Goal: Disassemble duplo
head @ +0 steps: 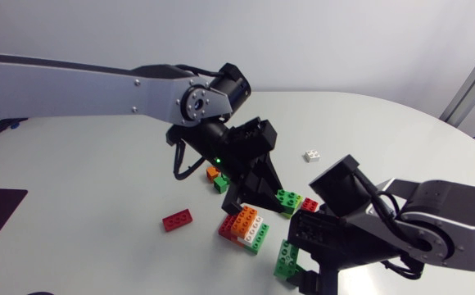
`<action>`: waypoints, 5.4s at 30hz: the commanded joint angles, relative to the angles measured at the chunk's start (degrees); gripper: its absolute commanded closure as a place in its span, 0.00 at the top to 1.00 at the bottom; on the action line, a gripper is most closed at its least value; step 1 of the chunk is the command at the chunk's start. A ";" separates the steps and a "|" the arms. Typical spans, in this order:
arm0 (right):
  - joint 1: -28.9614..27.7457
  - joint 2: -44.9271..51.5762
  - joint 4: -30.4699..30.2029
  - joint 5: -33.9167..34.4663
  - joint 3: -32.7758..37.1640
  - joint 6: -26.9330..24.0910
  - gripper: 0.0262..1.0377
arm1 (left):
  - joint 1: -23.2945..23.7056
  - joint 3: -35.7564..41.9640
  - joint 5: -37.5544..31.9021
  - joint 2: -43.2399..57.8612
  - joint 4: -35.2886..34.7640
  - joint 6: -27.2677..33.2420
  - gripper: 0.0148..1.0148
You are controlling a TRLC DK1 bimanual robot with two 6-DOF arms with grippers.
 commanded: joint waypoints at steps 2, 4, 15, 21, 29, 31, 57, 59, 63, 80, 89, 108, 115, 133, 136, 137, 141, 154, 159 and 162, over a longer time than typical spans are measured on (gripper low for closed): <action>-6.40 -3.01 -1.40 0.11 -2.18 -4.04 0.40 | -4.24 -6.56 -6.46 3.00 7.48 -2.58 0.30; -9.30 -4.24 -2.01 -0.07 -2.62 -5.44 0.40 | -6.27 -8.05 -8.92 4.49 10.47 -3.28 0.30; -14.22 -5.73 -1.93 -0.42 -4.64 -6.76 0.40 | -7.41 -2.08 -19.56 11.44 9.07 -6.18 0.39; -15.19 -3.54 0.36 -0.07 -4.99 -6.59 0.40 | -7.85 -3.66 -20.17 10.29 8.98 -6.09 0.79; -16.59 1.65 4.14 1.78 -5.08 -6.50 0.40 | -3.19 -4.71 -17.97 2.12 7.66 -6.27 0.96; -16.95 3.23 5.55 2.30 -4.90 -6.50 0.41 | -1.78 -4.45 -18.06 1.59 7.66 -7.76 0.96; -16.59 2.71 8.18 8.72 -3.85 -4.13 0.96 | -4.33 17.61 -34.76 13.19 -21.17 -47.31 0.75; -16.42 1.91 7.48 8.63 -3.85 -4.04 0.96 | -4.33 17.96 -36.43 13.72 -21.52 -49.51 0.75; -16.42 0.60 6.78 8.72 -3.94 -4.13 0.96 | -3.89 18.14 -37.13 14.60 -24.16 -52.85 0.75; -15.89 -1.60 5.98 8.63 -5.17 -4.13 0.96 | -4.95 17.87 -36.43 16.27 -24.42 -56.54 0.75; -15.72 -2.30 5.63 8.63 -5.43 -4.13 0.96 | -6.53 17.52 -36.26 17.15 -23.54 -57.33 0.75; -15.80 -2.22 5.98 8.63 -6.22 -4.57 0.96 | -6.44 14.97 -35.90 16.71 -22.75 -57.60 0.34; -15.80 -3.89 5.81 8.54 -6.22 -4.57 0.96 | -7.50 15.50 -36.69 15.30 -21.52 -51.18 0.33; -16.42 -3.54 0.89 -6.92 2.04 2.73 0.95 | -7.14 -0.41 -38.28 -0.78 -9.83 -28.51 0.33; -15.98 -0.99 -0.34 -10.97 5.03 5.54 0.87 | -7.85 -3.40 -38.72 -1.66 -7.72 -27.19 0.33; -15.80 -0.11 -0.34 -11.58 5.82 6.42 0.81 | -8.20 -4.45 -38.72 -2.10 -6.84 -26.75 0.33; -15.54 5.96 -0.52 -16.24 9.33 10.11 0.51 | -9.52 -7.35 -39.86 -3.68 -2.45 -26.48 0.33; -24.42 20.28 -7.73 -36.46 17.07 9.76 0.92 | -9.78 -12.62 -40.30 -14.84 7.31 -26.75 0.33; -25.47 20.81 -9.48 -40.23 18.56 9.32 0.92 | -9.52 -13.94 -39.86 -15.72 9.07 -26.92 0.33; -25.21 20.90 -9.84 -40.85 18.74 9.15 0.92 | -9.61 -14.73 -39.77 -16.25 10.38 -27.10 0.33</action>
